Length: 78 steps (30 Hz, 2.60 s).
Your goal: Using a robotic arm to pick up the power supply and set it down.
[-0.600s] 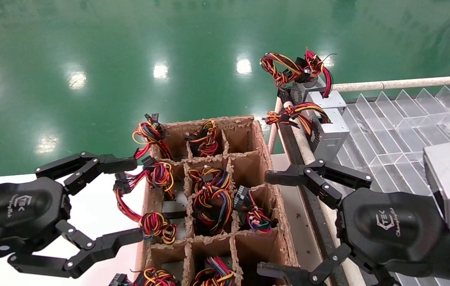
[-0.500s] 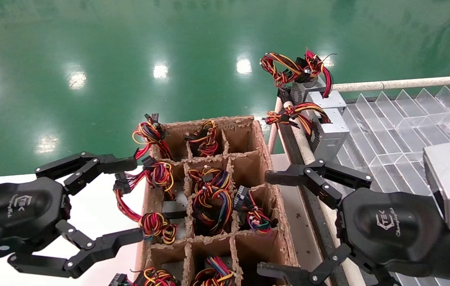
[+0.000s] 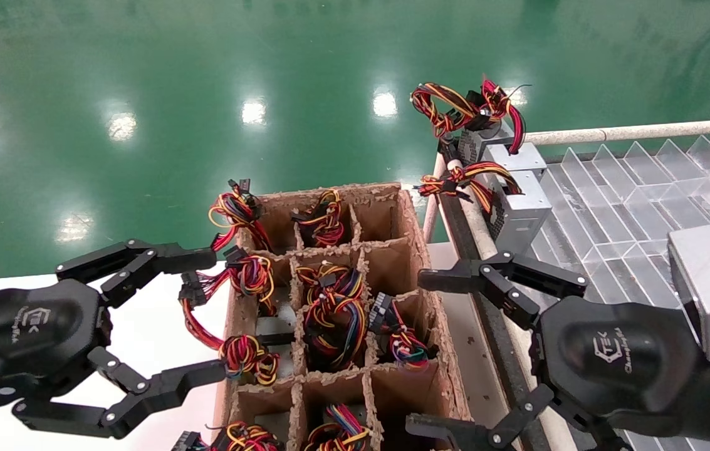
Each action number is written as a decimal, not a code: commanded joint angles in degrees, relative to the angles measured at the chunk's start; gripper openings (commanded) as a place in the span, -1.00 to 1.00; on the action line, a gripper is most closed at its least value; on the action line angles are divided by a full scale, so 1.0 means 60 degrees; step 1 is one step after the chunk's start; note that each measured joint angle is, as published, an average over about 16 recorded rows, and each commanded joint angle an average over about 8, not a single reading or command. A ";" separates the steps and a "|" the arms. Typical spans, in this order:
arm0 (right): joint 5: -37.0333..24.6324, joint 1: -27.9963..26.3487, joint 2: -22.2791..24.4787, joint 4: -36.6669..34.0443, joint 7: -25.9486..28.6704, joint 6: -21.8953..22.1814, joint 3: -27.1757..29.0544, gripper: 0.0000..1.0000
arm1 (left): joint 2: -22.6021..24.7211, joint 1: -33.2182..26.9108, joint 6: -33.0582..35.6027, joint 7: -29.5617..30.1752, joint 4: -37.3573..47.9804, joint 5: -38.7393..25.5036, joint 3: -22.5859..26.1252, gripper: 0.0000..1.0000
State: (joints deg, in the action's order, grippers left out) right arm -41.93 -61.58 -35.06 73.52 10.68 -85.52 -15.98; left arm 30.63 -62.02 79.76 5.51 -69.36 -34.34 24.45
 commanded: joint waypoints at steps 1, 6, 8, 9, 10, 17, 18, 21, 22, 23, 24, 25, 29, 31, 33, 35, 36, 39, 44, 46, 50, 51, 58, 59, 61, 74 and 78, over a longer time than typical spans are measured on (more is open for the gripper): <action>0.0000 0.0000 0.0000 0.0000 0.0000 0.0000 0.0000 1.00 | 0.0000 0.0000 0.0000 0.0000 0.0000 0.0000 0.0000 0.34; 0.0002 0.0000 0.0001 0.0001 0.0001 -0.0004 -0.0001 1.00 | 0.0000 0.0000 0.0000 0.0000 0.0000 0.0000 0.0000 -0.91; 0.0001 0.0000 0.0001 0.0000 0.0001 -0.0002 0.0000 1.00 | 0.0000 0.0000 0.0000 0.0000 0.0000 0.0000 0.0000 -1.00; -0.0002 -0.0001 0.0001 -0.0004 0.0000 0.0003 0.0000 1.00 | 0.0000 0.0000 0.0000 0.0000 0.0000 0.0000 0.0000 -1.00; -0.0008 -0.0003 -0.0002 -0.0014 -0.0004 0.0015 0.0001 1.00 | 0.0000 0.0000 0.0000 0.0000 0.0000 0.0000 0.0000 -1.00; -0.0601 -0.0240 -0.0289 -0.0231 -0.0137 0.0470 -0.0170 1.00 | 0.0000 0.0000 0.0000 0.0000 0.0000 0.0000 0.0000 -1.00; -0.0778 -0.0324 -0.0381 -0.0287 -0.0136 0.0595 -0.0238 1.00 | 0.0000 0.0000 0.0000 0.0000 0.0000 0.0000 0.0000 -1.00; -0.1391 -0.0647 -0.0700 -0.0465 -0.0061 0.0972 -0.0504 1.00 | 0.0000 0.0000 0.0000 0.0000 0.0000 0.0000 0.0000 -1.00; -0.1617 -0.0778 -0.0808 -0.0525 -0.0022 0.1083 -0.0609 1.00 | 0.0000 0.0000 0.0000 0.0000 0.0000 0.0000 0.0000 -1.00; -0.1875 -0.0929 -0.0926 -0.0588 0.0024 0.1194 -0.0730 1.00 | 0.0000 0.0000 0.0000 0.0000 0.0000 0.0000 0.0000 -1.00; -0.2145 -0.1091 -0.1044 -0.0647 0.0074 0.1293 -0.0859 1.00 | 0.0000 0.0000 0.0000 0.0000 0.0000 0.0000 0.0000 -1.00; -0.2447 -0.1271 -0.1164 -0.0694 0.0121 0.1374 -0.1006 1.00 | 0.0000 0.0000 0.0000 0.0000 0.0000 0.0000 0.0000 -1.00; -0.3623 -0.1990 -0.1677 -0.0918 0.0344 0.1564 -0.1615 0.77 | 0.0000 0.0000 0.0000 0.0000 0.0000 0.0000 0.0000 -1.00; -0.4110 -0.2289 -0.1939 -0.1099 0.0475 0.1575 -0.1908 0.34 | 0.0000 0.0000 0.0000 0.0000 0.0000 0.0000 0.0000 -1.00; -0.4483 -0.2533 -0.2186 -0.1329 0.0581 0.1536 -0.2160 -0.16 | 0.0000 0.0000 0.0000 0.0000 0.0000 0.0000 0.0000 -1.00; -0.4771 -0.2728 -0.2401 -0.1595 0.0644 0.1470 -0.2369 -0.64 | 0.0000 0.0000 0.0000 0.0000 0.0000 0.0000 0.0000 -1.00; -0.4889 -0.2813 -0.2498 -0.1734 0.0657 0.1433 -0.2459 -0.81 | 0.0000 0.0000 0.0000 0.0000 0.0000 0.0000 0.0000 -1.00; -0.5143 -0.3017 -0.2736 -0.2116 0.0618 0.1338 -0.2648 -1.00 | 0.0000 0.0000 0.0000 0.0000 0.0000 0.0000 0.0000 -1.00; -0.5288 -0.3180 -0.3033 -0.2658 0.0477 0.1203 -0.2808 -1.00 | 0.0000 0.0000 0.0000 0.0000 0.0000 0.0000 0.0000 -1.00; -0.5320 -0.3224 -0.3126 -0.2809 0.0418 0.1140 -0.2858 -1.00 | 0.0000 0.0000 0.0000 0.0000 0.0000 0.0000 0.0000 -1.00; -0.5424 -0.3302 -0.3251 -0.2941 0.0332 0.1036 -0.2961 -1.00 | 0.0000 0.0000 0.0000 0.0000 0.0000 0.0000 0.0000 -1.00; -0.5450 -0.3314 -0.3267 -0.2940 0.0325 0.1016 -0.2983 -1.00 | 0.0000 0.0000 0.0000 0.0000 0.0000 0.0000 0.0000 -1.00; -0.5624 -0.3292 -0.3273 -0.2803 0.0427 0.1015 -0.3095 -1.00 | 0.0000 0.0000 0.0000 0.0000 0.0000 0.0000 0.0000 -1.00; -0.5644 -0.3281 -0.3268 -0.2780 0.0448 0.1024 -0.3106 -1.00 | 0.0000 0.0000 0.0000 0.0000 0.0000 0.0000 0.0000 -1.00; -0.5676 -0.3253 -0.3259 -0.2741 0.0481 0.1045 -0.3123 -1.00 | 0.0000 0.0000 0.0000 0.0000 0.0000 0.0000 0.0000 -1.00; -0.5886 -0.3140 -0.3267 -0.2653 0.0439 0.1305 -0.3169 -1.00 | 0.0000 0.0000 0.0000 0.0000 0.0000 0.0000 0.0000 -1.00; -0.5927 -0.3141 -0.3251 -0.2560 0.0433 0.1358 -0.3166 -1.00 | 0.0000 0.0000 0.0000 0.0000 0.0000 0.0000 0.0000 -1.00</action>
State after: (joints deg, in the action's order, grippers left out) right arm -77.19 -80.32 -54.51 58.18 13.20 -77.47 -34.85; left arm 30.63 -62.02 79.76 5.51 -69.36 -34.34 24.45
